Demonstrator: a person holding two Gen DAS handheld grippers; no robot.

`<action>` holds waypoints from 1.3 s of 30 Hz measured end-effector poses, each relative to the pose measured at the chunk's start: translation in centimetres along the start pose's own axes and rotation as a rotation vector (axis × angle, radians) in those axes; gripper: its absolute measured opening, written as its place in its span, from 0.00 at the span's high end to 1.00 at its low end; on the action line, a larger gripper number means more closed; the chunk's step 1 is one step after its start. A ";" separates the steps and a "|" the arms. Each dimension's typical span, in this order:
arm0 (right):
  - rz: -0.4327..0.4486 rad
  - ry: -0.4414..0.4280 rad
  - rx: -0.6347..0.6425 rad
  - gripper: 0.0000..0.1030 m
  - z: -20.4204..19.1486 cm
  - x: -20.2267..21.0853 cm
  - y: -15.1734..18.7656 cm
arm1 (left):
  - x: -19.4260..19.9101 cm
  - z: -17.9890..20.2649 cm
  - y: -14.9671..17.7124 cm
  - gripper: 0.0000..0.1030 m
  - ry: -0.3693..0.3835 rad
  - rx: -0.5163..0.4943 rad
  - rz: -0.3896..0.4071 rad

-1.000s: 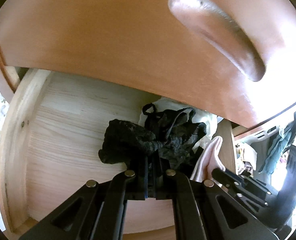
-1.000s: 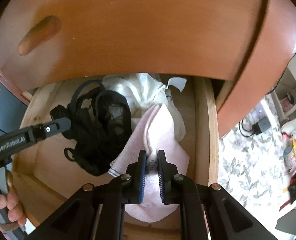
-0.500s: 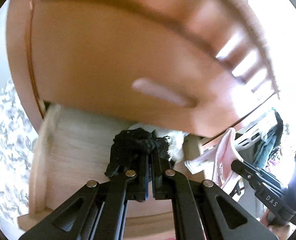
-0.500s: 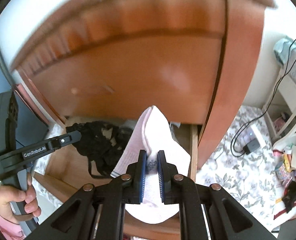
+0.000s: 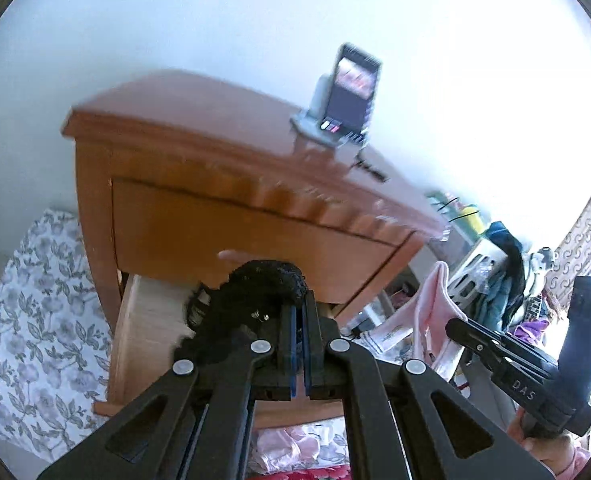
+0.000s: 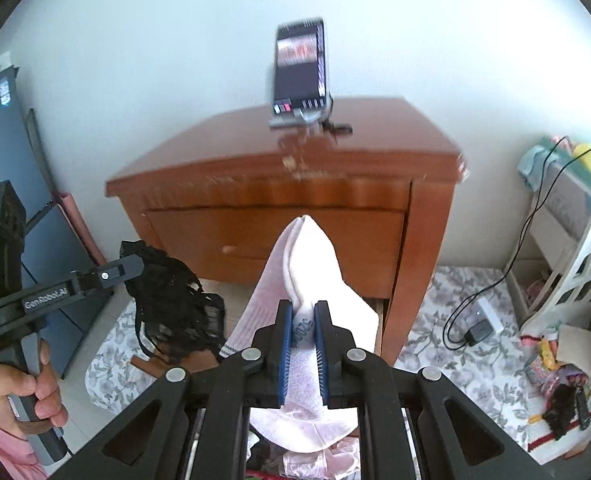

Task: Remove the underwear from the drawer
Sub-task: 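Lift the black lace item with the left gripper while the right lifts the pink sock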

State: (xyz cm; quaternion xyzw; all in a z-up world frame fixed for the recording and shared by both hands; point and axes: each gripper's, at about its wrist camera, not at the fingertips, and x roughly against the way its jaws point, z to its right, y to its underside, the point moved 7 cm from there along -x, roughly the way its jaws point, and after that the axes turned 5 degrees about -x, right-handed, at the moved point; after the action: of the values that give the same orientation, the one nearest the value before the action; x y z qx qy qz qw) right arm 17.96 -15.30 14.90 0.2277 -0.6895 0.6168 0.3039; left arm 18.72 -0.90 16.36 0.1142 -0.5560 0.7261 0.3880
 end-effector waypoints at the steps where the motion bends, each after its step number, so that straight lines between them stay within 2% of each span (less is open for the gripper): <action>1: 0.013 -0.001 0.003 0.89 -0.2 0.9 -0.1 | 0.6 0.5 -0.1 0.98 0.002 -0.007 0.009; 4: 0.045 0.001 0.014 0.89 -0.7 3.7 -0.1 | 2.7 2.4 0.4 0.98 0.013 -0.025 0.030; 5: 0.052 0.003 0.017 0.89 -0.9 4.3 -0.1 | 1.9 3.3 -0.2 0.98 0.015 -0.026 0.032; 10: 0.075 0.013 0.033 0.89 -1.2 7.3 0.5 | 3.9 5.1 0.7 0.98 0.014 -0.072 0.039; 16: 0.041 0.005 0.060 0.89 -1.6 7.8 2.8 | 3.9 5.7 3.1 0.98 0.007 -0.113 0.007; 21: -0.030 -0.007 0.071 0.89 -1.4 5.9 6.2 | 2.7 5.5 6.3 0.98 0.021 -0.115 -0.053; 30: -0.213 -0.016 0.080 0.89 -0.7 -0.2 13.7 | -2.4 2.8 12.8 0.98 0.024 -0.074 -0.215; 34: -0.286 -0.017 0.108 0.89 -0.8 -2.5 17.0 | -4.1 1.5 15.5 0.98 0.011 -0.066 -0.279; 39: -0.338 -0.003 0.135 0.89 -0.8 -4.6 19.5 | -6.2 -0.4 18.5 0.98 -0.012 -0.034 -0.347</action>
State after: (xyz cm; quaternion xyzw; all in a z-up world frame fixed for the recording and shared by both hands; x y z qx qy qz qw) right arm 7.90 -12.17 -2.15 0.3612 -0.5990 0.6013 0.3862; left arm 10.28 -4.73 -0.77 0.2062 -0.5426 0.6380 0.5061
